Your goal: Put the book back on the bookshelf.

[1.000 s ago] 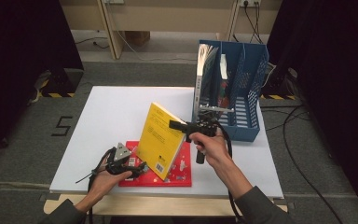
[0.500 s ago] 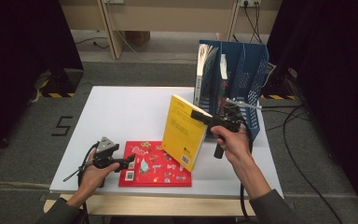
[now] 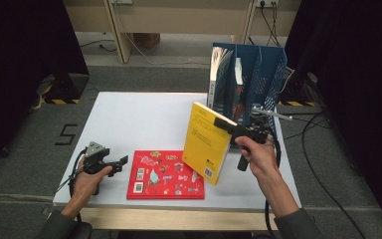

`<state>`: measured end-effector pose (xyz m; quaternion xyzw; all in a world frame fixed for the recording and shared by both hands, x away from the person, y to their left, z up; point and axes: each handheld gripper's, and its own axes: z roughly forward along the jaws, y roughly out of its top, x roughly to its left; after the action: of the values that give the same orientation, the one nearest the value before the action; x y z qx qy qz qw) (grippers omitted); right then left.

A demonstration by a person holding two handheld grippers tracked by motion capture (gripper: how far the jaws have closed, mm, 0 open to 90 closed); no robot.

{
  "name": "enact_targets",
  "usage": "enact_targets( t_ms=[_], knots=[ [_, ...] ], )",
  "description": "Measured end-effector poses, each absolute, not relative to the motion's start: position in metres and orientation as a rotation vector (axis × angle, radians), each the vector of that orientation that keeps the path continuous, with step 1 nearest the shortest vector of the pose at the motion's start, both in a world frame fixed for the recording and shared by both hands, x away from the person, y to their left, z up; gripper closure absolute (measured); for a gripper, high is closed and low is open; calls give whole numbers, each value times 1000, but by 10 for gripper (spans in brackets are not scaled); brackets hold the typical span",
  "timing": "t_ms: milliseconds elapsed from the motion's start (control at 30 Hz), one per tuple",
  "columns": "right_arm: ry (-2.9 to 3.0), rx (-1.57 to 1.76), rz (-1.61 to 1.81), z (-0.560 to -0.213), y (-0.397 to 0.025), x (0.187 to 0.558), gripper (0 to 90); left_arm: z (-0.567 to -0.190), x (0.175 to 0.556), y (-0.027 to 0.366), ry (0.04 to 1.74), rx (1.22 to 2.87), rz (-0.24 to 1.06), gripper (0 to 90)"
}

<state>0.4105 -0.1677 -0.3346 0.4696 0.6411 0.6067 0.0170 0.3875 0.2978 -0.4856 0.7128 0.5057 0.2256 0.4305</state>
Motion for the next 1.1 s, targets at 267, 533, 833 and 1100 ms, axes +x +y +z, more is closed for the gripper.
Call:
enact_targets(
  t_ms=[267, 533, 833, 1100],
  knots=[
    [2083, 1347, 1812, -344, -155, 395, 727, -488, 387, 295, 1253, 1798, 557, 150],
    [2165, 1269, 1708, -341, -151, 386, 716, -488, 387, 293, 1251, 1809, 552, 150],
    [2204, 1280, 1656, -346, -146, 389, 713, -489, 387, 293, 1249, 1821, 545, 150],
    [2181, 1297, 1642, -347, -146, 389, 746, -489, 387, 294, 1251, 1811, 541, 150]
  ],
)
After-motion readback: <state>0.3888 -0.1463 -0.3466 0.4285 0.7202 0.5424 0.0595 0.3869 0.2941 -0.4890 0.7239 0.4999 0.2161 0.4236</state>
